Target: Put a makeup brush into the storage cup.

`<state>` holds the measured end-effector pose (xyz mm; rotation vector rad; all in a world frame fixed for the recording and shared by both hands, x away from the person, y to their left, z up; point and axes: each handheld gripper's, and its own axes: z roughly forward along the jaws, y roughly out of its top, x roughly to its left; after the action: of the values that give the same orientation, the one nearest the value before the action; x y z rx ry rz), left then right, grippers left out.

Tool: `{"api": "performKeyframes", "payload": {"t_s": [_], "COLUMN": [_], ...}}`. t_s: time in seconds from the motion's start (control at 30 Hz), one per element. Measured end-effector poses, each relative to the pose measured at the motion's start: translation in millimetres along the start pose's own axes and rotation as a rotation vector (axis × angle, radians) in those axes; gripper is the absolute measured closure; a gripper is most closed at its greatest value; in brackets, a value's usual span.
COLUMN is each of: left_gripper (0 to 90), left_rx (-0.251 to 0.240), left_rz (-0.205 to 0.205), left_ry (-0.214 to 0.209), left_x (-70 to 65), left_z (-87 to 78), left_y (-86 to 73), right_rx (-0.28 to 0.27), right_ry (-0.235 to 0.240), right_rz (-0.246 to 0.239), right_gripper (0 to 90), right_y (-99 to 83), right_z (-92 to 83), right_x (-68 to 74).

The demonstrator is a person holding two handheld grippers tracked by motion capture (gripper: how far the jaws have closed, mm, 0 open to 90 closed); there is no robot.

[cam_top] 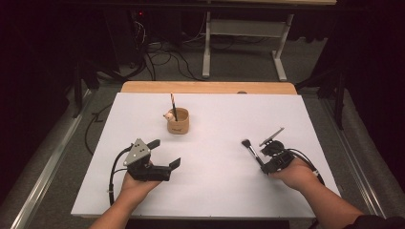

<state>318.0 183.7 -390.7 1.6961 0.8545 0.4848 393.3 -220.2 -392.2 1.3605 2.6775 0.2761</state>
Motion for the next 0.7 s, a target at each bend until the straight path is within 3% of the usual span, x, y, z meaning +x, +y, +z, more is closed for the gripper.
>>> {"api": "performKeyframes", "payload": {"t_s": [0.7], "left_gripper": [2.1], "left_rx": [0.003], "left_rz": [0.001], "left_ry": [0.006], "left_x": [0.9], "left_z": [-0.1], "left_y": [-0.2], "right_rx": [0.006], "right_ry": [-0.01], "right_rz": [-0.008], "right_gripper": [81.6], "right_y": [1.3], "right_z": [-0.9], "right_x": [1.4]}}
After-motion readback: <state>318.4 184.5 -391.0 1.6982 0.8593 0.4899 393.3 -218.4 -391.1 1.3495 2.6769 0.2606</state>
